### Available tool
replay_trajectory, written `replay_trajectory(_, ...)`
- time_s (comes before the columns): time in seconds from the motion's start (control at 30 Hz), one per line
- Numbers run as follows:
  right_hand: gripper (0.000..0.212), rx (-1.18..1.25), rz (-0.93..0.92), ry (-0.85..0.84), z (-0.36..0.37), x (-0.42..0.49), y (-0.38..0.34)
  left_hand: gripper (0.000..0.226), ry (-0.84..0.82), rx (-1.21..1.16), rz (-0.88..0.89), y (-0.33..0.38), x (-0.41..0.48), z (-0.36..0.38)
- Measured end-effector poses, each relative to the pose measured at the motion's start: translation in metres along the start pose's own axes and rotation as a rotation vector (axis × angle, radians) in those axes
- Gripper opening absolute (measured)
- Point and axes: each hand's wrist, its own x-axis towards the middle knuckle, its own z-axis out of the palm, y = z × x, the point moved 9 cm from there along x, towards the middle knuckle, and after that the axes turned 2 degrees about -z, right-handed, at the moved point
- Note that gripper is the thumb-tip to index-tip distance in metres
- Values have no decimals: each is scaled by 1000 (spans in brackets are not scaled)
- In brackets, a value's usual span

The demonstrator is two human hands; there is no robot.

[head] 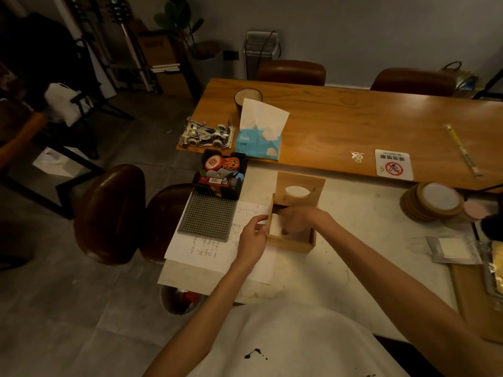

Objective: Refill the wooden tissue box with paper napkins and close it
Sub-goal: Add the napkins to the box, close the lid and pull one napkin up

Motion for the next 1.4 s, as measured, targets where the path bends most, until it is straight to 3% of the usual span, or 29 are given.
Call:
replay_trajectory(0.23,58,126,-63,6,-6,-4,6,36,16,110,33,1,-2,-1)
replay_trajectory(0.37,64,258,-130,101,-13,-20,4,78,-142,448,82,17,-8,13)
replay_trajectory(0.43,63,425,-150,194,-24,-33,13,85,-182,567,173,35,-10,19)
replay_trajectory(0.5,49,509,-39,331,-35,-47,37,74,-235,624,210,48,-5,25)
replay_trajectory(0.57,34,356,186,411,-40,-61,68,58,-336,734,162,51,7,35)
replay_trajectory(0.63,35,217,289,250,-27,-63,79,55,-431,906,77,47,22,42)
replay_trajectory(0.7,44,320,288,115,-9,-57,75,60,-492,1054,12,47,34,45)
replay_trajectory(0.77,54,406,276,92,1,-48,68,62,-517,1137,-52,46,41,44)
replay_trajectory(0.87,57,489,319,114,11,-34,67,52,-520,1070,-180,43,40,41)
replay_trajectory(1.03,46,570,343,173,13,-24,72,40,-453,1012,-152,51,42,42)
replay_trajectory(1.23,46,398,223,236,-3,-14,52,40,-360,863,-213,42,32,13)
replay_trajectory(1.4,47,352,161,193,1,-4,31,45,-333,806,-259,23,31,-4)
